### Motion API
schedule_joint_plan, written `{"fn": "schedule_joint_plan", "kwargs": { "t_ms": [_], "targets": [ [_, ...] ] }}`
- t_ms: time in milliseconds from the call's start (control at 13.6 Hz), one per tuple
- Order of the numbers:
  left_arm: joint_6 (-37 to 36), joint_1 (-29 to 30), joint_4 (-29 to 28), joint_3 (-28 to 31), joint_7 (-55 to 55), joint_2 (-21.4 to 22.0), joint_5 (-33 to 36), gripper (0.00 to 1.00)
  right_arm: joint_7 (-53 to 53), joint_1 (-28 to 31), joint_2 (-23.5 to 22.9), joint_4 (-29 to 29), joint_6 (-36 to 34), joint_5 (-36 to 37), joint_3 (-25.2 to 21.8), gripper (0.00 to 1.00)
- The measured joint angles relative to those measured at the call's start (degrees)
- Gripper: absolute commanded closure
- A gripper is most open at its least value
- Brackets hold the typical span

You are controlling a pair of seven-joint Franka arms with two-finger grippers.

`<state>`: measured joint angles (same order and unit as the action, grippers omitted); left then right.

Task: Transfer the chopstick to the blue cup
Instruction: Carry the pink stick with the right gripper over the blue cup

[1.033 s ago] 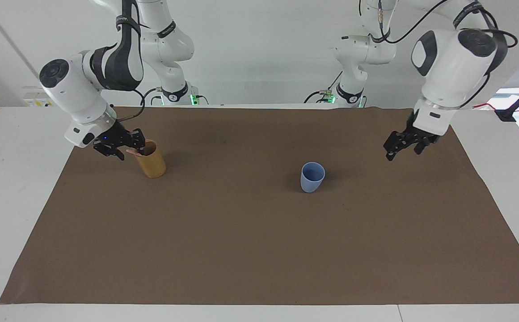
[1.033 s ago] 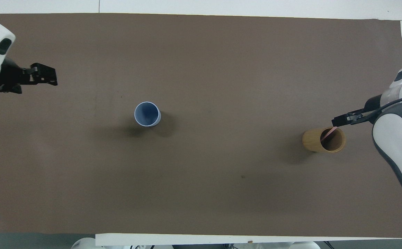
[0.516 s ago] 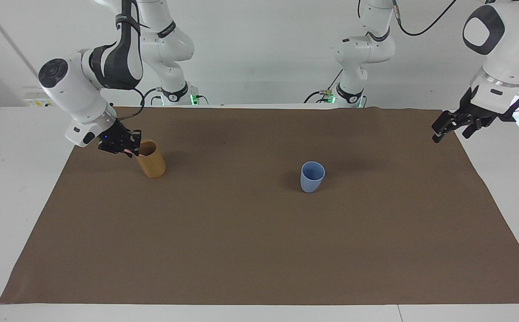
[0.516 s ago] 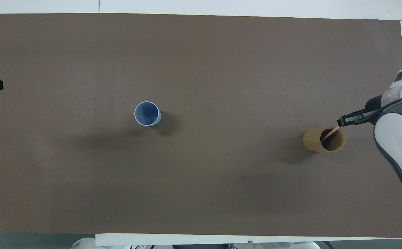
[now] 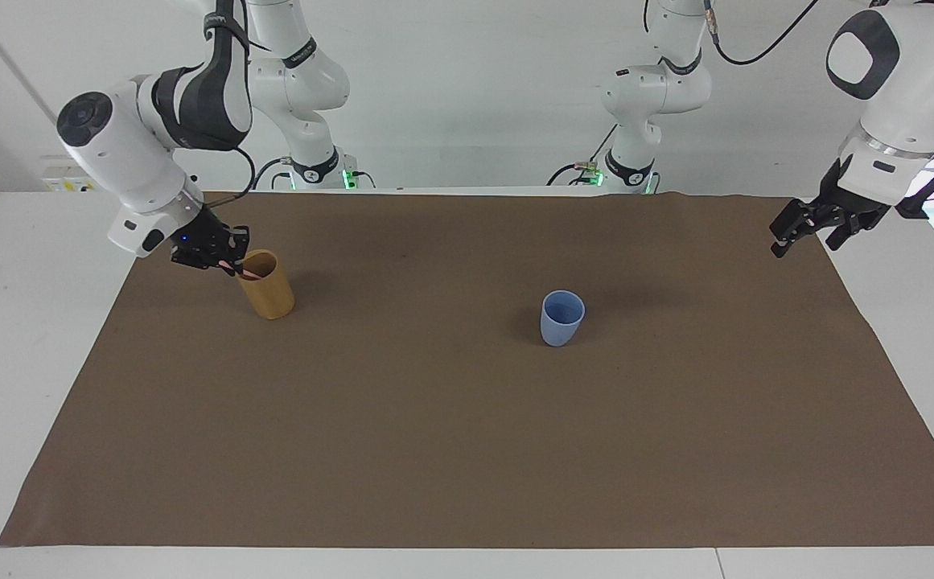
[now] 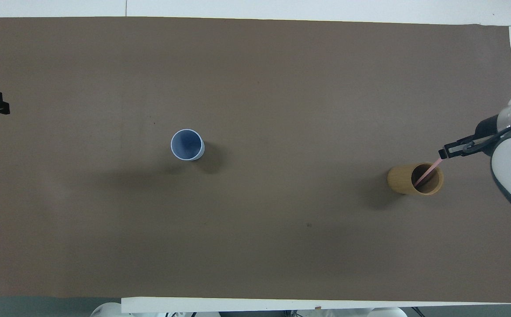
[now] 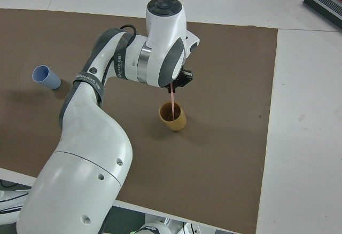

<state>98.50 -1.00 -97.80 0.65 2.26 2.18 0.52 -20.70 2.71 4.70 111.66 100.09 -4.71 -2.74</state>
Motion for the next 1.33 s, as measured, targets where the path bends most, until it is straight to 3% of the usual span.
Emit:
{"fn": "schedule_joint_plan", "kwargs": {
  "t_ms": [295,516,738,1107,1328],
  "targets": [
    [-0.02,0.00,0.00,0.04,0.00,0.00,0.00,0.00,0.62,-0.15,2.09,-17.05,-11.63,0.17,3.98,1.00],
    [-0.03,0.00,0.00,0.05,0.00,0.00,0.00,0.00,11.78,-0.38,1.55,-23.52,-12.28,-1.92,11.57,1.00],
    [-0.03,0.00,0.00,0.04,0.00,0.00,0.00,0.00,30.63,-6.02,-1.11,-23.74,-5.27,-2.25,18.64,1.00],
    [-0.05,0.00,0.00,0.04,0.00,0.00,0.00,0.00,59.96,-23.72,-10.19,-23.73,9.40,-1.33,19.16,1.00],
    [-0.05,0.00,0.00,0.04,0.00,0.00,0.00,0.00,67.74,-29.78,-14.08,-23.75,16.37,-0.41,19.14,0.99]
  ]
}}
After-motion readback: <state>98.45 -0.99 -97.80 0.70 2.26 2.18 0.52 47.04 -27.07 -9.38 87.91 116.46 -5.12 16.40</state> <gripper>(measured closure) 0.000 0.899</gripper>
